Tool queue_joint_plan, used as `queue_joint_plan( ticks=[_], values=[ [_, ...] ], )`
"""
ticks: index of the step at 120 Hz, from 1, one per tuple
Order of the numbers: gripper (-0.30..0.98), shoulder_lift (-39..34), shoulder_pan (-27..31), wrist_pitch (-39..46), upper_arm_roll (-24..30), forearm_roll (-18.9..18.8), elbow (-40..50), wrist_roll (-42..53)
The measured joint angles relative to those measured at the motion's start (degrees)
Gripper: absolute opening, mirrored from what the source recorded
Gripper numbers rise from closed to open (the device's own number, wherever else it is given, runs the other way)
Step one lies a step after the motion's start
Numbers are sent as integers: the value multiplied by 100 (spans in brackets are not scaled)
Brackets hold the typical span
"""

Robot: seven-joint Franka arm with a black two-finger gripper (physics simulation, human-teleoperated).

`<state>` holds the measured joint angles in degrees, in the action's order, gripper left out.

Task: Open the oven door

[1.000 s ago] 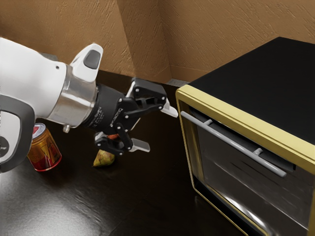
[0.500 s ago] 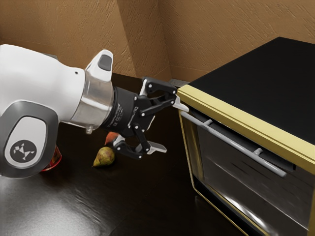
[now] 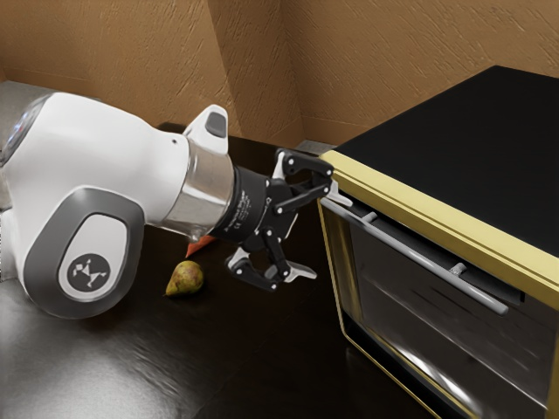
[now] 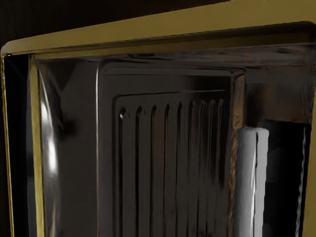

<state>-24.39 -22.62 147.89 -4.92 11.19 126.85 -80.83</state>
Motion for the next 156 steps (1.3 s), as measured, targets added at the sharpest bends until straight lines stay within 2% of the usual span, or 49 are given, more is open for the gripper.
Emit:
queue_joint_plan(
  ticks=[37,46,60,68,77,82,89,100,112,114,118,122,127,133,141,156],
  values=[
    [68,179,70,38,1,6,27,-149],
    [68,108,159,43,13,-102,172,-174],
    [68,-349,695,47,511,-1,671,-212],
    [69,-805,1254,45,1125,385,1077,-232],
    [69,-1669,1933,44,1956,874,1777,-236],
    [69,-2300,2318,37,2447,1301,2231,-201],
    [69,-3432,2702,-15,3021,2093,2923,-130],
    [68,-5357,3008,-393,3347,2745,3711,-20],
    [68,-6266,3205,-891,3578,3069,3916,93],
    [68,-6241,3233,-974,3600,3041,3859,139],
    [68,-5680,3343,-1275,3251,2567,3161,255],
    [68,-4726,3403,-1781,2814,1867,1909,376],
    [68,-3179,3524,-2654,2391,1115,-85,535],
    [68,-1817,3449,-3550,1894,484,-1376,709],
    [68,-912,3065,-4422,1410,-55,-1875,919],
    [69,-384,2965,-5411,1224,-614,-1723,1255]
  ],
)
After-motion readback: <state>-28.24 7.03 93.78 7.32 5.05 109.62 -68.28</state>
